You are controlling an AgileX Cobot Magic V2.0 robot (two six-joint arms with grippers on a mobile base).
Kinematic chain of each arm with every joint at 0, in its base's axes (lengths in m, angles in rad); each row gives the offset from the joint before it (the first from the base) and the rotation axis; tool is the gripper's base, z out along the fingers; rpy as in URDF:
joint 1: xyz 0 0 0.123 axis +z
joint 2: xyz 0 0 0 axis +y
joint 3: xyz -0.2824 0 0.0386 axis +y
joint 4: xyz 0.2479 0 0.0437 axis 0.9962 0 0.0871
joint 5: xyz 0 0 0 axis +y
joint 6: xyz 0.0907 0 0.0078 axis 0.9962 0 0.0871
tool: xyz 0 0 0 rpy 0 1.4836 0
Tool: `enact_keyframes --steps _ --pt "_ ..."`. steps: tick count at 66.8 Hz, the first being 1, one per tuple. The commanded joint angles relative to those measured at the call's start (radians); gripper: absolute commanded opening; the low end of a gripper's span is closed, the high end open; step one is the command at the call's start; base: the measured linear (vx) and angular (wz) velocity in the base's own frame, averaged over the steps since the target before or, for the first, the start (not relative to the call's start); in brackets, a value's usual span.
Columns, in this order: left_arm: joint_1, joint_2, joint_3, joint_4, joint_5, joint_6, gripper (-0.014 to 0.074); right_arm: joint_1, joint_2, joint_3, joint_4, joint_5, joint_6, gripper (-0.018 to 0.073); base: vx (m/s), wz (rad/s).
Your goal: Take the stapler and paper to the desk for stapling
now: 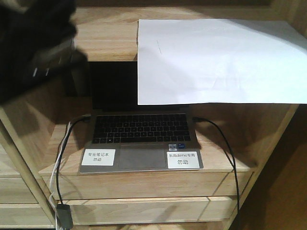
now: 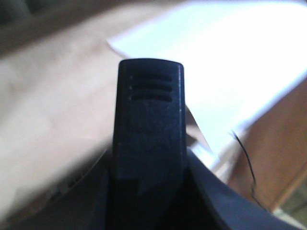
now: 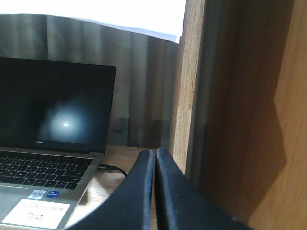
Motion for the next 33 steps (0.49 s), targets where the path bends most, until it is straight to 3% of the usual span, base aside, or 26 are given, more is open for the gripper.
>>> enact_keyframes --steps 1,17,33 --pt "-0.002 -0.106 0.091 -0.034 -0.159 0.013 -0.0007 -0.003 -0.011 0.004 -0.001 -0.08 -0.005 -0.0009 0.0 0.0" --pt "-0.002 -0.35 0.382 -0.032 -0.277 0.013 -0.0007 -0.003 -0.011 0.004 -0.001 -0.08 -0.005 -0.0009 0.0 0.0" --pt "-0.002 -0.556 0.652 -0.076 -0.299 0.008 -0.0007 -0.003 -0.011 0.004 -0.001 -0.08 -0.005 -0.0009 0.0 0.0"
